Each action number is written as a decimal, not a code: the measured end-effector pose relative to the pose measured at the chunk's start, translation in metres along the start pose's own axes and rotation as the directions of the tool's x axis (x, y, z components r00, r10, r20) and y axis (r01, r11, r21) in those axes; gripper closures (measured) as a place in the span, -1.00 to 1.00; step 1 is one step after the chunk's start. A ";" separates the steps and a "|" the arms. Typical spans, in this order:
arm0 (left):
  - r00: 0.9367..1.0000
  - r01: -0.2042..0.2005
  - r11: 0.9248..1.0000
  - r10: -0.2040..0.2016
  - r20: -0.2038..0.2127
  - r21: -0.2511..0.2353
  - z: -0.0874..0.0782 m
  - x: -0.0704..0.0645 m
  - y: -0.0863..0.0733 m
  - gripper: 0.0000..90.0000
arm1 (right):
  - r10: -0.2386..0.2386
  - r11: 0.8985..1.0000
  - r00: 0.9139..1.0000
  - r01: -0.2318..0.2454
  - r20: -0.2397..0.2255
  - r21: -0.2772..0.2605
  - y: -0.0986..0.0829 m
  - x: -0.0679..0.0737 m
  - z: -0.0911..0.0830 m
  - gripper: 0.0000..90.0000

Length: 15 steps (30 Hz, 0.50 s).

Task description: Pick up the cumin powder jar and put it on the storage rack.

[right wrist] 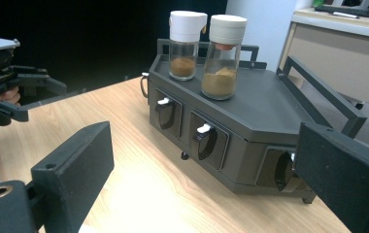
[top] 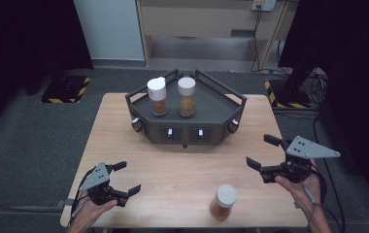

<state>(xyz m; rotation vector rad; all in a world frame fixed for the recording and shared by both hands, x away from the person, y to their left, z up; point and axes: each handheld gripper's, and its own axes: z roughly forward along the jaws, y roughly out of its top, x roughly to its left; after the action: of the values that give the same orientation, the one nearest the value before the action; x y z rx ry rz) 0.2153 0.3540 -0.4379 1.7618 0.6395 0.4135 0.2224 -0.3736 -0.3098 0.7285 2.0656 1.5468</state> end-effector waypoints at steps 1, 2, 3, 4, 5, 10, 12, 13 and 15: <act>1.000 0.000 1.000 0.000 0.000 0.000 0.000 0.000 0.000 -0.98 | 0.000 1.000 1.000 0.000 0.000 0.000 0.000 0.000 0.000 -0.82; 1.000 0.000 1.000 0.000 0.000 -0.001 0.000 0.000 0.000 -0.98 | -0.001 1.000 1.000 0.001 0.004 -0.002 -0.003 0.003 -0.003 -0.82; 1.000 0.000 1.000 0.000 0.000 -0.001 0.000 0.000 0.000 -0.98 | -0.001 1.000 1.000 0.001 0.010 -0.001 -0.006 0.006 -0.005 -0.82; 1.000 0.000 1.000 0.000 0.000 -0.002 0.000 0.000 0.000 -0.98 | -0.003 1.000 1.000 0.003 0.013 0.004 -0.007 0.007 -0.006 -0.82; 1.000 0.000 1.000 0.000 0.000 -0.003 0.000 0.000 0.000 -0.98 | -0.003 1.000 1.000 0.003 0.013 0.004 -0.007 0.007 -0.006 -0.82; 1.000 -0.002 1.000 0.002 -0.001 -0.003 0.000 -0.001 0.000 -0.98 | 0.011 1.000 1.000 -0.012 0.018 0.018 -0.022 0.015 -0.012 -0.82; 1.000 -0.002 1.000 0.002 -0.001 -0.003 0.000 0.000 0.000 -0.98 | 0.017 1.000 1.000 -0.018 0.020 0.025 -0.027 0.016 -0.014 -0.83; 1.000 -0.001 1.000 0.001 -0.001 -0.003 0.000 0.000 0.000 -0.98 | 0.025 0.999 1.000 -0.026 0.018 0.030 -0.030 0.016 -0.015 -0.83; 1.000 -0.001 1.000 0.001 -0.002 -0.005 -0.001 -0.001 0.000 -0.98 | 0.040 0.999 0.999 -0.041 0.020 0.028 -0.036 0.017 -0.017 -0.84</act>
<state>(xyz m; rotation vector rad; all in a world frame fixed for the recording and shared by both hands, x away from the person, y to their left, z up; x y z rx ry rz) 0.2144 0.3541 -0.4379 1.7576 0.6383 0.4172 0.1936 -0.3835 -0.3410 0.7970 2.0749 1.5292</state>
